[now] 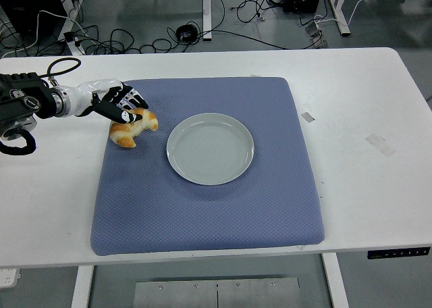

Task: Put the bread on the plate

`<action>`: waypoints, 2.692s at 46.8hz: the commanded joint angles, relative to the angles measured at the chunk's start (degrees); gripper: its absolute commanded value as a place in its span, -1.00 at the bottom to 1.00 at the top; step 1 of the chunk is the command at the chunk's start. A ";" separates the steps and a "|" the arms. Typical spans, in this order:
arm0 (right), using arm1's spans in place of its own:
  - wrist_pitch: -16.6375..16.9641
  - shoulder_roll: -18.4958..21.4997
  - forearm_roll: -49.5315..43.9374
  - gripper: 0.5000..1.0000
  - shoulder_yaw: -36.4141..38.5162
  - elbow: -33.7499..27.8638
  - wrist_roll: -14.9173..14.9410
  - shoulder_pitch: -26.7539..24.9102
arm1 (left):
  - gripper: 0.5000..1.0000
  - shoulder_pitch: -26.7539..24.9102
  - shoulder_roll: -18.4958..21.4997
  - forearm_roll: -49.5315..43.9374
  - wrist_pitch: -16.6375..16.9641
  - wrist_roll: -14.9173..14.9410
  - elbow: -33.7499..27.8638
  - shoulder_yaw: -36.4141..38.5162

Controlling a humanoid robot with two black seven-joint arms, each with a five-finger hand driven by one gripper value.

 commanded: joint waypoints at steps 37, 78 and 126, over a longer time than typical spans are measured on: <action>-0.07 0.00 0.00 1.00 0.00 0.04 0.00 0.00 | -0.72 -3.69 -9.61 0.00 -1.09 0.03 -0.35 -4.75; 0.02 0.00 0.00 1.00 0.00 -0.04 0.00 0.00 | -0.67 0.44 -12.51 0.18 -1.00 -0.06 -0.26 -4.31; 0.02 0.00 0.00 1.00 0.00 0.04 0.00 0.00 | -0.24 1.14 -13.66 0.00 -0.39 0.02 -0.17 -4.39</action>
